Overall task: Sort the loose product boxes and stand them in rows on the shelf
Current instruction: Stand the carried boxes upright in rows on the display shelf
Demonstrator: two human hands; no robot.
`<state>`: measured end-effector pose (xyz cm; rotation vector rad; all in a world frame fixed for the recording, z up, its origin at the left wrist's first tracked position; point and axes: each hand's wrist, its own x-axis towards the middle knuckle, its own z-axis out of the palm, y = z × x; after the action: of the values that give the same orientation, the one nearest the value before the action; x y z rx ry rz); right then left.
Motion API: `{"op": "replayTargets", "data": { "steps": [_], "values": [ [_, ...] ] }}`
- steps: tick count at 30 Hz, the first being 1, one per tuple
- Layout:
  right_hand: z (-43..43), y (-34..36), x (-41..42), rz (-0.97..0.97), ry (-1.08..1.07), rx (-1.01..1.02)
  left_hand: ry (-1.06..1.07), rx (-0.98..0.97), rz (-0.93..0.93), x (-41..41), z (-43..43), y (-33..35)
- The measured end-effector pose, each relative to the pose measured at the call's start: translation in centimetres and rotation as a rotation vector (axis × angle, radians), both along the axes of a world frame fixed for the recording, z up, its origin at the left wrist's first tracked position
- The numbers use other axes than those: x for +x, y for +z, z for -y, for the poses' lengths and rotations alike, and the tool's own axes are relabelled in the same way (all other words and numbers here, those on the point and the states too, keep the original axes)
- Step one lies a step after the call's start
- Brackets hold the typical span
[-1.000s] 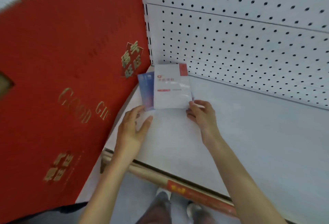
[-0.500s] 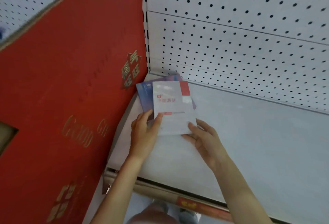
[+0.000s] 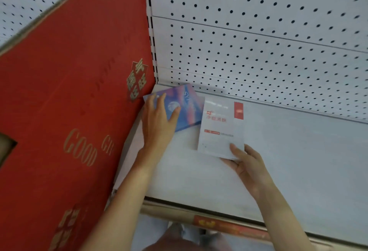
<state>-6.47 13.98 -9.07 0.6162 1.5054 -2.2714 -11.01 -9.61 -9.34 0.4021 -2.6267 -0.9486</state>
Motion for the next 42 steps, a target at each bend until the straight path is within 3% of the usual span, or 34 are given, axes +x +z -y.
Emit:
{"op": "replayTargets", "data": {
  "steps": [4, 6, 15, 21, 25, 30, 36, 42],
  "values": [
    [-1.0, 0.0, 1.1, -0.023, -0.06, 0.014, -0.147, -0.274, 0.286, -3.1, 0.2, -2.5],
    [-1.4, -0.2, 1.9, -0.026, -0.096, 0.039, -0.172, -0.381, 0.337, -2.8, -0.3, -3.7],
    [-6.4, 0.9, 5.7, -0.029, -0.253, 0.141, -0.204, -0.311, 0.354, 6.5, -7.3, -1.3],
    [-8.6, 1.4, 8.7, 0.009, -0.368, 0.119, -0.145, -0.325, 0.354, 3.4, -5.5, -0.7],
    [-6.9, 0.4, 10.7, 0.083, -0.309, 0.25, -0.176, -0.343, 0.34, 4.1, -7.0, -0.9],
    [-6.7, 0.0, 12.0, 0.061, -0.335, 0.215, -0.112, -0.168, 0.352, 5.8, -8.7, -0.3],
    [-10.5, 1.0, 13.0, 0.003, -0.276, 0.13, -0.158, 0.228, 0.542, 5.4, -9.4, 2.6],
    [-16.2, 2.9, 16.8, -0.133, -0.199, 0.075, -0.374, 0.502, 0.276, 9.2, -18.1, 5.9]
  ]
}}
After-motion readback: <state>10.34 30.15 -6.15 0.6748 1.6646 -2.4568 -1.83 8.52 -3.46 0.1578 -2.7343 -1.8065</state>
